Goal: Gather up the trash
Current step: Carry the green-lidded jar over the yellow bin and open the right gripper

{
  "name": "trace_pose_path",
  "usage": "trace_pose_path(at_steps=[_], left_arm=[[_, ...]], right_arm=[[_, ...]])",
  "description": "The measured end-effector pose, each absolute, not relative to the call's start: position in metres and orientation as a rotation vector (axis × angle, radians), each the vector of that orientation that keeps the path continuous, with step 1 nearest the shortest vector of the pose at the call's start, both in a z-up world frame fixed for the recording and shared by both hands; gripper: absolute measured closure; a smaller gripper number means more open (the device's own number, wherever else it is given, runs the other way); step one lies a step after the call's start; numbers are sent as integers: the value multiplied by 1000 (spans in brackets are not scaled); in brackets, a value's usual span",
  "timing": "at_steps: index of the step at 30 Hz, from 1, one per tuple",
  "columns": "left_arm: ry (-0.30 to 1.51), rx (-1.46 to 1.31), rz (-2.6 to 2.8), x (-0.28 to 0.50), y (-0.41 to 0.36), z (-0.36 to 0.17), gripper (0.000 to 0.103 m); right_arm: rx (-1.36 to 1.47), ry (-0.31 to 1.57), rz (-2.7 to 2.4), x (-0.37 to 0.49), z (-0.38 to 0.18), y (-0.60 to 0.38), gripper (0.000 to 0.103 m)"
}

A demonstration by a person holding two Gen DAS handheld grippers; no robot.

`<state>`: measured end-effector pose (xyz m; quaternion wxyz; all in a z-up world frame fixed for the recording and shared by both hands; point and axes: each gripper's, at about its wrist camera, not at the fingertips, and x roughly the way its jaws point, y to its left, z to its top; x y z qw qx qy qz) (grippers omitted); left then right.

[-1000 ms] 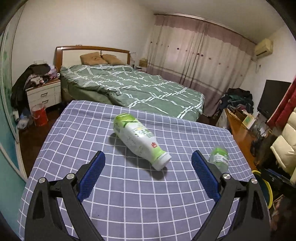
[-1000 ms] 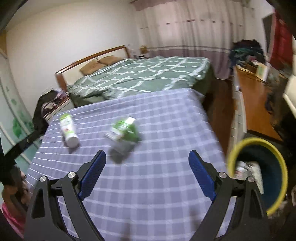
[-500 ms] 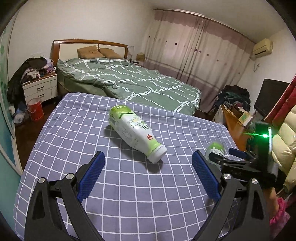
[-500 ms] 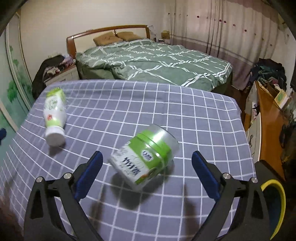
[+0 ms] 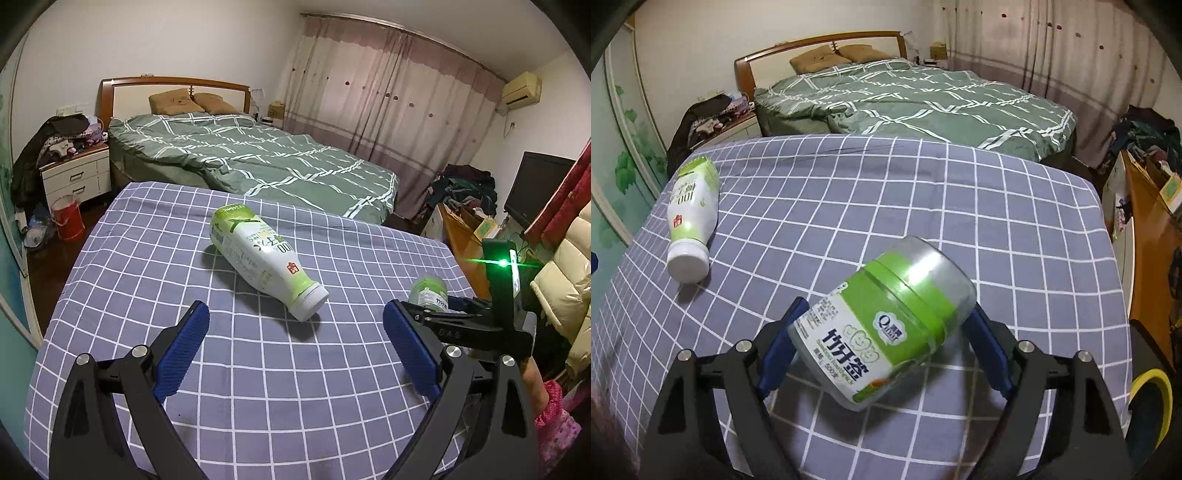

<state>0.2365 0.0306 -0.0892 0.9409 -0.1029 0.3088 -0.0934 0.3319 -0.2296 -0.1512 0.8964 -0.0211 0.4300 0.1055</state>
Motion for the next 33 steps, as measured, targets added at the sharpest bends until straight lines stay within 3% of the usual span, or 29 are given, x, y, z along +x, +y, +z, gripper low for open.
trace_pose_path(at_steps=[12, 19, 33], left_arm=[[638, -196, -196, 239, 28, -91, 9], [638, -194, -199, 238, 26, -90, 9], [651, -172, -199, 241, 21, -95, 9]], right_arm=[[57, 861, 208, 285, -121, -264, 24], [160, 817, 61, 234, -110, -342, 24], [304, 843, -355, 175, -151, -497, 23]])
